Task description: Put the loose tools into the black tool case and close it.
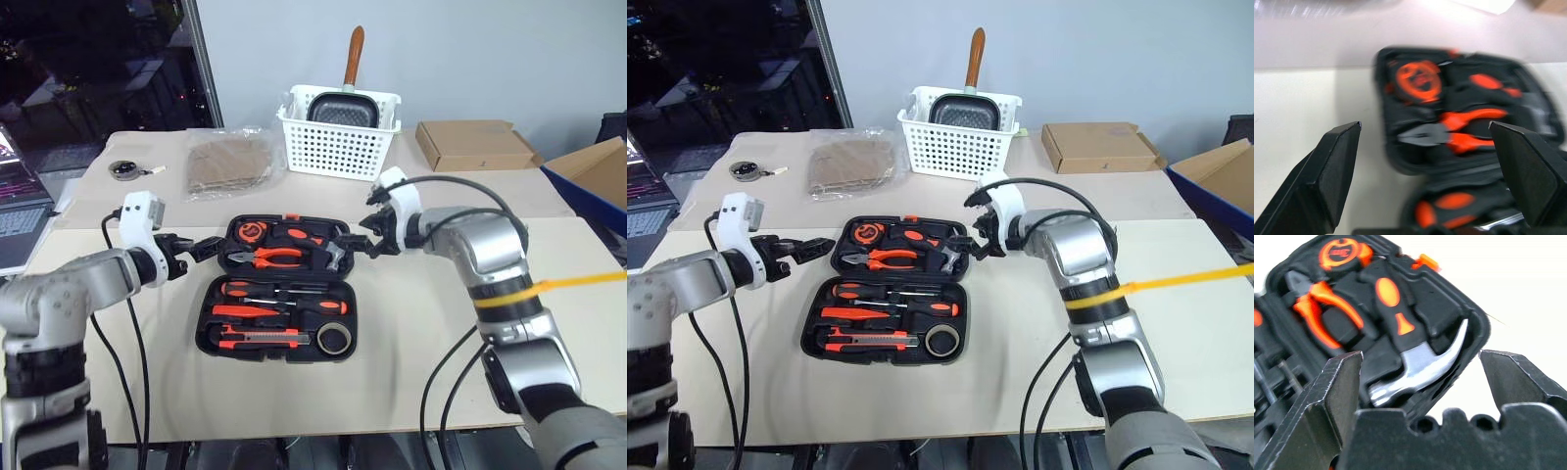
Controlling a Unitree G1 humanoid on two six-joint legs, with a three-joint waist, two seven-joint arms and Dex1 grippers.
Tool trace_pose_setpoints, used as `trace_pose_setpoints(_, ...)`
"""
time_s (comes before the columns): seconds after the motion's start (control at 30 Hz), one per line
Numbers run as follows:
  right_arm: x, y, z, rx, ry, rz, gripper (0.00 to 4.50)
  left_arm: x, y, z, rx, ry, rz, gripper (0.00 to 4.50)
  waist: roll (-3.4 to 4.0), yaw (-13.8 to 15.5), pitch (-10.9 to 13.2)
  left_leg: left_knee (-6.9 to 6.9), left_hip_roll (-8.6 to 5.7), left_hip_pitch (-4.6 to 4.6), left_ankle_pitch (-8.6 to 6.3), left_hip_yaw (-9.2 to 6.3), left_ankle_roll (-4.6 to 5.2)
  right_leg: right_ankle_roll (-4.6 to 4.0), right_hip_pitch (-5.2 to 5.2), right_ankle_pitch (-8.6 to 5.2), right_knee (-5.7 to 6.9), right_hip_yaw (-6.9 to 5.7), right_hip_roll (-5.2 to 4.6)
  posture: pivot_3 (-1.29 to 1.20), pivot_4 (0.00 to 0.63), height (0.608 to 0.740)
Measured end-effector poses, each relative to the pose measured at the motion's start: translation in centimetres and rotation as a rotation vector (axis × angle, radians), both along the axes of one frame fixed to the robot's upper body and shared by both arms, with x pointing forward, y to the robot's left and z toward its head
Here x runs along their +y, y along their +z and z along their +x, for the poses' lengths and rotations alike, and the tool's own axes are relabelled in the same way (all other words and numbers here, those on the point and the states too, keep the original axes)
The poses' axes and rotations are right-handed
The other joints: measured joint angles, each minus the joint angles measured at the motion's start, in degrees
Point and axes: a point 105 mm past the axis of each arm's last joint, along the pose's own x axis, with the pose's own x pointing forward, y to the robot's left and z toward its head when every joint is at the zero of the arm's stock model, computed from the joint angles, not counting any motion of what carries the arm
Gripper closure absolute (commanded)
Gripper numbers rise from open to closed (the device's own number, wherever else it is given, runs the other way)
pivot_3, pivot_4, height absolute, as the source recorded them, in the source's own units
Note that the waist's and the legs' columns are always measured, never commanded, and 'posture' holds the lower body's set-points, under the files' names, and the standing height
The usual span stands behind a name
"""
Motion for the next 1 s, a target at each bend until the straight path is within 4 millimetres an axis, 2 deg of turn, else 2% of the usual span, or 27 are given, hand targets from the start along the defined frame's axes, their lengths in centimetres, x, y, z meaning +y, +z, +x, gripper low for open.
trace_pose_setpoints(0.1,0.3,-1.5,0.5,0.074,-0.024,-0.019,0.04,0.6,-0.2,1.2,0.040,0.009,0.009,0.00,0.00,-0.2,0.0,-0.04,-0.03,-0.25,0.00,0.06,-0.01,0.06,-0.22,-0.01,-0.03,0.01,-0.08,0.00,0.150,0.740)
trace_pose_setpoints(0.23,-0.1,-2.4,0.7,0.140,-0.045,-0.018,1.04,1.2,-1.0,2.0,0.088,0.014,-0.001,0.00,0.00,-0.5,0.0,-0.03,-0.14,-0.81,0.00,0.12,-0.02,0.20,-0.75,0.05,0.01,-0.03,-0.21,0.00,0.150,0.740)
trace_pose_setpoints(0.37,-0.1,-2.5,0.8,0.172,-0.044,-0.007,1.04,1.1,-1.7,2.7,0.113,-0.007,0.014,0.00,0.01,-0.8,0.0,-0.02,-0.14,-0.88,0.01,0.12,-0.03,0.20,-0.78,0.04,-0.01,-0.12,-0.24,0.00,0.150,0.740)
trace_pose_setpoints(0.57,-0.5,-2.1,1.0,0.190,-0.068,0.039,1.04,-0.1,-1.8,3.3,0.110,-0.062,0.021,0.00,0.00,-0.8,0.0,0.08,-0.12,-0.85,0.03,0.10,-0.05,0.20,-0.73,0.05,0.10,-0.09,-0.25,0.00,0.150,0.740)
trace_pose_setpoints(0.7,-0.9,-1.3,0.7,0.222,-0.084,0.111,1.04,-0.8,-2.0,3.6,0.115,-0.083,0.009,0.00,0.00,-0.9,0.0,0.11,-0.08,-0.83,0.03,0.09,-0.05,0.20,-0.75,0.05,0.19,-0.03,-0.24,0.00,0.150,0.740)
trace_pose_setpoints(0.83,-1.3,-0.6,0.7,0.211,-0.090,0.122,1.04,-0.7,-2.0,3.7,0.115,-0.082,0.012,0.00,0.00,-1.0,0.0,0.10,-0.08,-0.81,0.03,0.09,-0.04,0.20,-0.77,0.05,0.26,0.00,-0.23,0.00,0.150,0.740)
trace_pose_setpoints(0.97,-1.5,-0.9,0.6,0.214,-0.098,0.112,1.04,-0.6,-2.3,3.9,0.117,-0.081,0.020,0.00,0.00,-0.9,0.0,0.16,-0.10,-0.81,0.03,0.09,-0.04,0.20,-0.77,0.05,0.38,0.02,-0.25,0.00,0.150,0.740)
trace_pose_setpoints(1.0,-1.5,-1.3,0.6,0.218,-0.100,0.103,1.31,-0.7,-2.5,3.9,0.123,-0.081,0.021,0.00,0.00,-0.9,0.0,0.20,-0.10,-0.81,0.03,0.09,-0.04,0.20,-0.77,0.05,0.41,0.03,-0.25,0.00,0.150,0.740)
